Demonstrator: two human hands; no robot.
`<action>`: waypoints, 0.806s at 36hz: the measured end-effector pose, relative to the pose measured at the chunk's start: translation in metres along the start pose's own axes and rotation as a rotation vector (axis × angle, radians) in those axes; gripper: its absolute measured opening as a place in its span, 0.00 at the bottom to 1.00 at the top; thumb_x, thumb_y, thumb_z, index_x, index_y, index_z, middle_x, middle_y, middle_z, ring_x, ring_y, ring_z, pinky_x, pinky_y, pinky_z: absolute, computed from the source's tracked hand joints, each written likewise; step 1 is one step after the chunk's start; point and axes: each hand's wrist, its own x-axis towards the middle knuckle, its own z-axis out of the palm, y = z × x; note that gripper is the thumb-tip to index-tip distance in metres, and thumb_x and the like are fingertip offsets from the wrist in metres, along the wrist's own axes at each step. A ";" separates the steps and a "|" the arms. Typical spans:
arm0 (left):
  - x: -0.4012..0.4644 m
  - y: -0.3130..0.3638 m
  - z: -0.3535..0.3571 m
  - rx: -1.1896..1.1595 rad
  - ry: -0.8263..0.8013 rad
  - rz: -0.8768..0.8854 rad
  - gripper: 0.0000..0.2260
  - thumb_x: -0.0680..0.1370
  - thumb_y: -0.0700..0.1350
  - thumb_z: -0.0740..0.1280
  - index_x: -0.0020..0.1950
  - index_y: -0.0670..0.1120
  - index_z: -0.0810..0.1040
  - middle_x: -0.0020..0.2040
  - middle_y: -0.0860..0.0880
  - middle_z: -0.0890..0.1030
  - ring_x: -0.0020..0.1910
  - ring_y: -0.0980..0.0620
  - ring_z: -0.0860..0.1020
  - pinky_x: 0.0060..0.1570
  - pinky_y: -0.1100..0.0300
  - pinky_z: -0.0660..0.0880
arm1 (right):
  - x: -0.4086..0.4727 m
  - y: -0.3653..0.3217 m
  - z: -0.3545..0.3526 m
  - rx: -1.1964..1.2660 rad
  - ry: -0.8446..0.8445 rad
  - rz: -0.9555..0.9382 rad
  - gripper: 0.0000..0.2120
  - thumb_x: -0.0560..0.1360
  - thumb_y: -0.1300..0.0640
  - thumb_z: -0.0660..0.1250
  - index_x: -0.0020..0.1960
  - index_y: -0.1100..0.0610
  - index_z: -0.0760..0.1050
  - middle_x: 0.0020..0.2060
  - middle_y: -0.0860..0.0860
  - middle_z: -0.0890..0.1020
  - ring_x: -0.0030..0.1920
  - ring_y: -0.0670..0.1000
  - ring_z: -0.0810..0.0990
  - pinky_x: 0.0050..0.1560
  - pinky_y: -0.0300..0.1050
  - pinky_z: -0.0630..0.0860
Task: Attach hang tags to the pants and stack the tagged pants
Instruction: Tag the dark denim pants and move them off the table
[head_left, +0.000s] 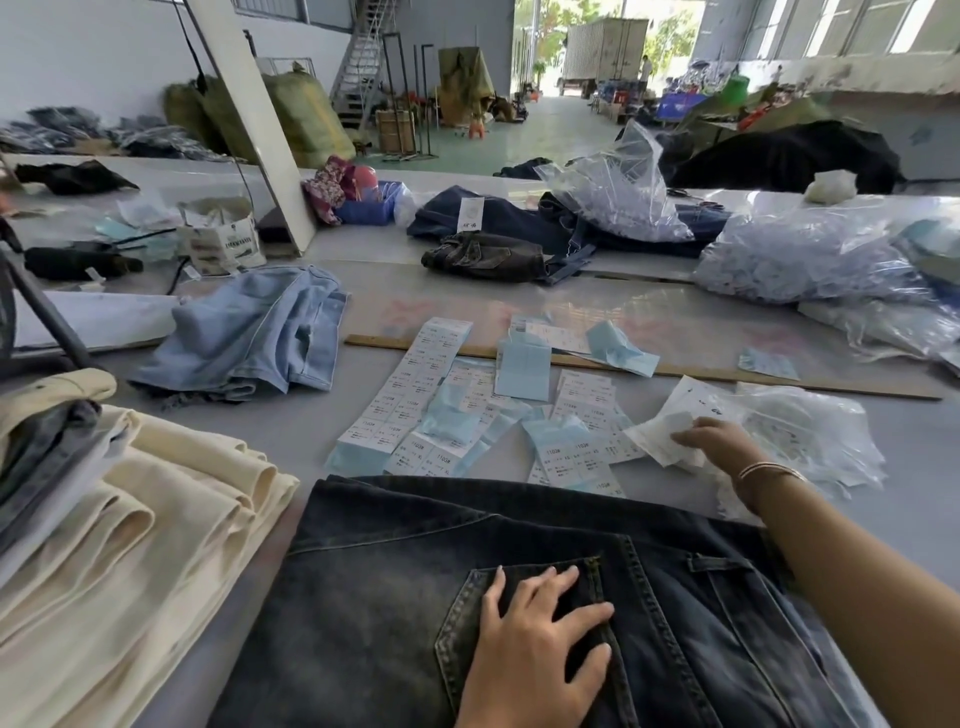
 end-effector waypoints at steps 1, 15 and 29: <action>0.000 -0.001 0.001 0.005 0.015 -0.009 0.15 0.70 0.65 0.62 0.57 0.70 0.75 0.62 0.63 0.77 0.62 0.63 0.75 0.65 0.51 0.58 | 0.001 -0.001 -0.003 0.075 0.032 0.014 0.04 0.74 0.64 0.68 0.40 0.61 0.76 0.41 0.58 0.78 0.45 0.57 0.74 0.50 0.49 0.71; 0.026 -0.029 -0.053 -1.578 0.126 -0.603 0.28 0.71 0.65 0.58 0.59 0.47 0.80 0.55 0.46 0.84 0.54 0.49 0.82 0.55 0.54 0.73 | -0.166 -0.047 0.062 -0.471 0.061 -1.172 0.11 0.64 0.59 0.76 0.37 0.51 0.74 0.48 0.49 0.84 0.47 0.51 0.83 0.49 0.49 0.80; 0.035 -0.125 -0.067 -0.021 0.226 -0.499 0.05 0.78 0.41 0.60 0.43 0.46 0.73 0.48 0.50 0.74 0.50 0.50 0.71 0.51 0.54 0.68 | -0.125 -0.092 0.160 -0.244 -0.222 -0.611 0.10 0.78 0.57 0.64 0.57 0.55 0.80 0.53 0.49 0.80 0.47 0.42 0.77 0.49 0.30 0.71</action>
